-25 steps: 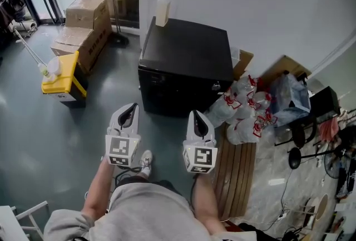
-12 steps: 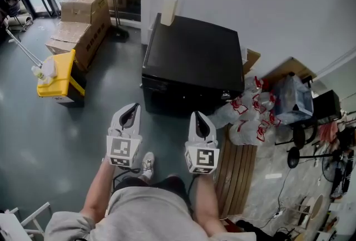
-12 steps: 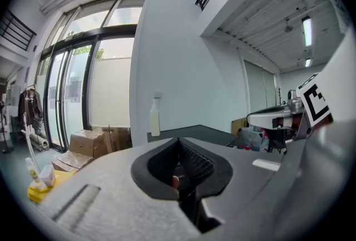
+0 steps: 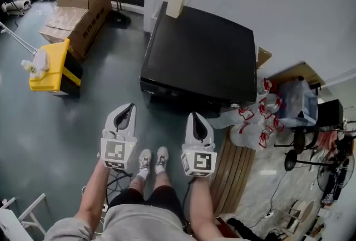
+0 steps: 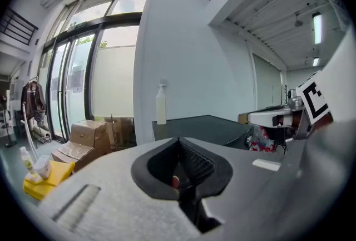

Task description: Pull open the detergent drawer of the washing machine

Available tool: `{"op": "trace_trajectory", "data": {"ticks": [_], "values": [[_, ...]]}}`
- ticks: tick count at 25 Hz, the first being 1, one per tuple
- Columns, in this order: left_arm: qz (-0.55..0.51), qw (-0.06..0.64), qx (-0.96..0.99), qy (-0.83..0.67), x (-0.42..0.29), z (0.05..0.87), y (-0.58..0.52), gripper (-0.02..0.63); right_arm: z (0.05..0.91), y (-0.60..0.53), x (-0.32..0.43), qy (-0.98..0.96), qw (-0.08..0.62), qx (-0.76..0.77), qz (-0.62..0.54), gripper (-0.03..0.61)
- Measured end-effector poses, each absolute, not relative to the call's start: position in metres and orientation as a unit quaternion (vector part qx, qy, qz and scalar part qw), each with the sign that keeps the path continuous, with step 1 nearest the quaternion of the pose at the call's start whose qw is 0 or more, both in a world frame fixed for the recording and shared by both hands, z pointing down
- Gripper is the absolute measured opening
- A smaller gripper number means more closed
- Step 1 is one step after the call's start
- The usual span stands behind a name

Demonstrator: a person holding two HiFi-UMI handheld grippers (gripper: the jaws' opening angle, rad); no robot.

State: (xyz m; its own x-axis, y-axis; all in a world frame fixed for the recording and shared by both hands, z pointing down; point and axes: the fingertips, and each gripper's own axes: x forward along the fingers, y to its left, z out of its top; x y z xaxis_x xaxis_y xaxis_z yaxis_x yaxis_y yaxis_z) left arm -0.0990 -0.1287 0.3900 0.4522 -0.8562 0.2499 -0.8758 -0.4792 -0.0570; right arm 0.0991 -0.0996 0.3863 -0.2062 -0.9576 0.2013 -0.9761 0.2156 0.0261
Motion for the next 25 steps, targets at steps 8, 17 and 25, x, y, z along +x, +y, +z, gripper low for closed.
{"op": "trace_trajectory", "data": {"ticks": [8, 17, 25], "values": [[0.143, 0.048, 0.845, -0.514, -0.097, 0.444, -0.167, 0.011, 0.448, -0.138, 0.096, -0.782, 0.096, 0.611, 0.081, 0.005], [0.159, 0.058, 0.846, -0.506, -0.093, 0.500, -0.182, 0.011, 0.505, -0.155, 0.099, -0.783, 0.109, 0.603, 0.103, 0.005], [0.149, 0.087, 0.860, -0.480, -0.092, 0.526, -0.197, 0.057, 0.535, -0.161, 0.099, -0.794, 0.118, 0.583, 0.128, 0.058]]}}
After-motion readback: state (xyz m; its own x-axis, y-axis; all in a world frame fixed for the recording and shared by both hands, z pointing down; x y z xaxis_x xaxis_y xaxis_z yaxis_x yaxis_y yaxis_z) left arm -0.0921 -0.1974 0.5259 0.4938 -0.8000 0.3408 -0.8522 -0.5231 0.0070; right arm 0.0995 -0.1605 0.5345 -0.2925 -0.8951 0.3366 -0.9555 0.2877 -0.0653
